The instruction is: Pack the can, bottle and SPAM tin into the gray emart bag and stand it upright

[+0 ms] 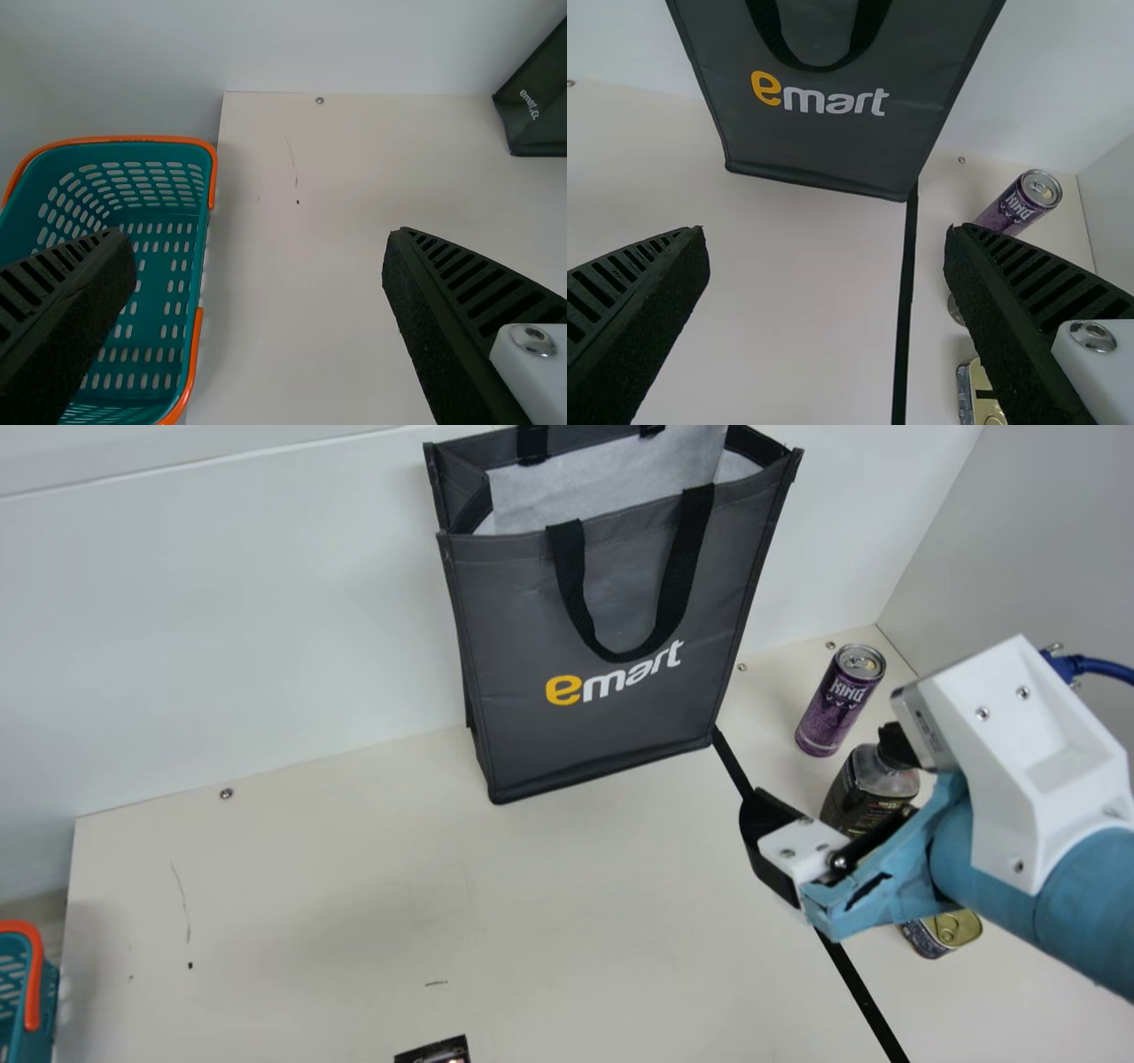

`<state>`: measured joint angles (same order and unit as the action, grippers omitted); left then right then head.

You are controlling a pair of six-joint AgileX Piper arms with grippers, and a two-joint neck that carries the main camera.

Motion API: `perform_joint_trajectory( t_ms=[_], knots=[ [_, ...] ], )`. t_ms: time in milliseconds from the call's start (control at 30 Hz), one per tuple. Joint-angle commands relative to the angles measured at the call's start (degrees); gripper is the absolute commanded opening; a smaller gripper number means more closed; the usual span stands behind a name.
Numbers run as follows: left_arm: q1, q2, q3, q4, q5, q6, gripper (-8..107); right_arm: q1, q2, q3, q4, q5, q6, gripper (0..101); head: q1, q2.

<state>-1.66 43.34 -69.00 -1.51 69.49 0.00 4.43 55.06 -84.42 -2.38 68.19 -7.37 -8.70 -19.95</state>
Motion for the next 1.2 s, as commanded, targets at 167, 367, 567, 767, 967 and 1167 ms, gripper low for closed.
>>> perform_joint_trajectory(
  t_ms=[167, 367, 567, 767, 967, 1167],
  knots=[
    [0.00, 0.00, 0.00, 0.00, 0.00, 0.00, 90, -1.38, 3.37, -5.35, 1.55, 1.04, -3.96, 95, -1.30, -0.05],
    [0.00, 0.00, 0.00, 0.00, 0.00, 0.00, 90, -3.55, 6.67, -9.91, 3.70, 1.71, -7.96, 95, -1.30, -0.05],
    [0.00, 0.00, 0.00, 0.00, 0.00, 0.00, 90, -5.53, 9.78, -13.49, 5.92, 1.71, -11.82, 95, -1.30, -0.05],
    [0.00, 0.00, 0.00, 0.00, 0.00, 0.00, 90, -7.28, 12.76, -16.78, 7.96, 1.71, -15.71, 95, -1.30, -0.05],
    [0.00, 0.00, 0.00, 0.00, 0.00, 0.00, 90, -8.44, 15.83, -20.27, 9.49, 1.71, -19.10, 95, -1.30, -0.05],
    [0.00, 0.00, 0.00, 0.00, 0.00, 0.00, 90, -8.94, 19.01, -23.93, 10.66, 1.71, -22.40, 95, -1.30, -0.05]
  ],
)
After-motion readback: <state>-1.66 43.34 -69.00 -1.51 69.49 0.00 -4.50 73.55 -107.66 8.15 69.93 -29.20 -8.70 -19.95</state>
